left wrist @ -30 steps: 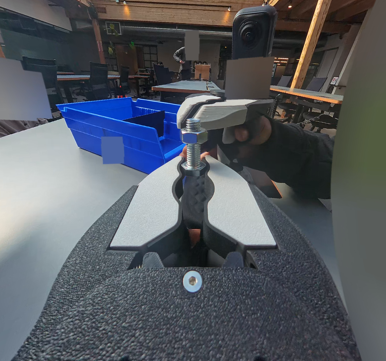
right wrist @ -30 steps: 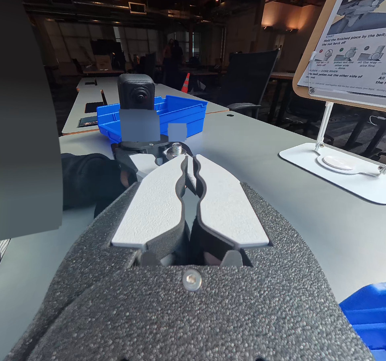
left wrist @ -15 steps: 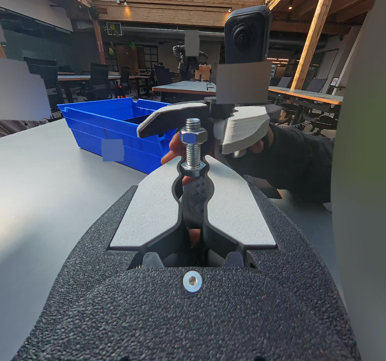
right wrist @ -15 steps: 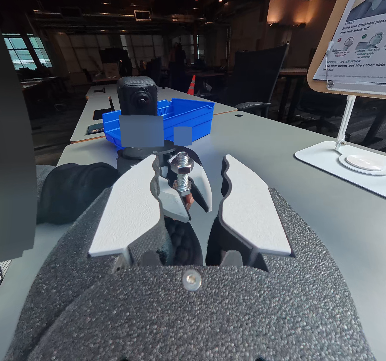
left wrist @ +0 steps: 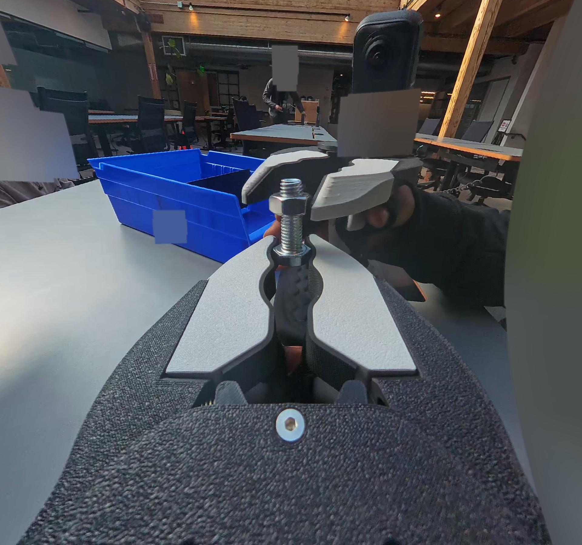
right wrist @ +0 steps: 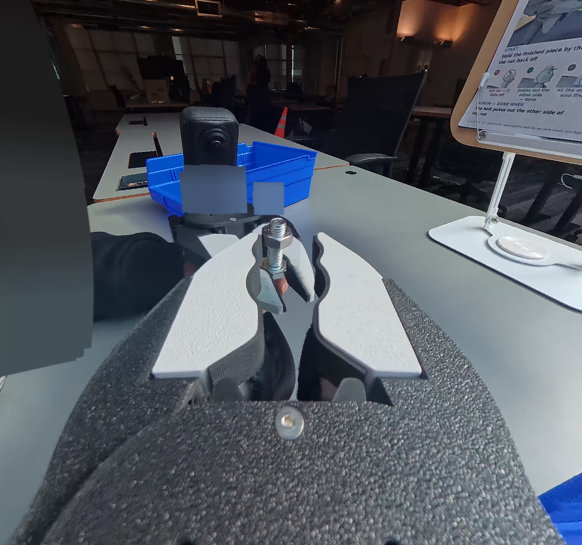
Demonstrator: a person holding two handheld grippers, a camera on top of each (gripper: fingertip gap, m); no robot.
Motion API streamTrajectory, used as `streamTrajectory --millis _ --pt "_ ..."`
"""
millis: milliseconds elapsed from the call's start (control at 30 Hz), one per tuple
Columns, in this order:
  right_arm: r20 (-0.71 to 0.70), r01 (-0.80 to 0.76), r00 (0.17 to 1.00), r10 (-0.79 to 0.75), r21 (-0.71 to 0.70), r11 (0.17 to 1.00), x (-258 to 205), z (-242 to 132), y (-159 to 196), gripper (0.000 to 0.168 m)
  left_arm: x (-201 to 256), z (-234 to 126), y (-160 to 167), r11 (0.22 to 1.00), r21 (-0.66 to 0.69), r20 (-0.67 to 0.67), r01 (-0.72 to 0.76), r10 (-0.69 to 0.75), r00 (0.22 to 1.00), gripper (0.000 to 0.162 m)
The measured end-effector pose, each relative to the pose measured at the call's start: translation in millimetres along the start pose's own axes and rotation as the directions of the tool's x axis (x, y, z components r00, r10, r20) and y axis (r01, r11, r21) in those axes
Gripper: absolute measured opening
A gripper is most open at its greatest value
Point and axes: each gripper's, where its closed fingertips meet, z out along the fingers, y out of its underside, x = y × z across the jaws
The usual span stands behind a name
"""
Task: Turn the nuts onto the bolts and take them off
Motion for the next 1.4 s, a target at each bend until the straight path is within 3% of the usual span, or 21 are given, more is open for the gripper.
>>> streamTrajectory --millis 267,433,500,633,767,933,1400 --pt "0.014 0.013 1.0 -0.013 -0.007 1.0 -2 -8 0 0.005 0 0 0 1.0 0.003 0.001 0.001 -0.001 1.0 0.015" --pt "-0.008 0.013 1.0 -0.013 0.005 1.0 4 -11 -1 0.003 0 0 1 1.0 -0.004 0.0 -0.003 0.003 1.0 0.015" --pt "0.01 0.0 1.0 -0.001 0.033 0.999 1 -12 -4 0.011 0 0 0 1.0 0.001 0.0 0.0 0.0 1.0 0.015" --pt "0.037 -0.044 0.998 0.043 0.026 0.999 -3 -3 -2 0.054 0 0 1 1.0 -0.006 -0.001 -0.003 0.003 1.0 0.015" --pt "0.016 -0.025 1.0 0.025 0.022 0.999 -1 11 0 0.059 0 1 1 1.0 -0.009 0.0 -0.008 0.008 1.0 0.015" --pt "0.002 -0.028 1.0 0.028 0.01 1.0 1 18 3 0.049 1 1 1 1.0 -0.012 -0.003 -0.01 0.01 1.0 0.015" --pt "0.027 0.032 0.999 -0.032 0.005 0.999 -5 -7 0 0.014 0 0 0 1.0 0.001 -0.001 0.003 -0.003 1.0 0.015"
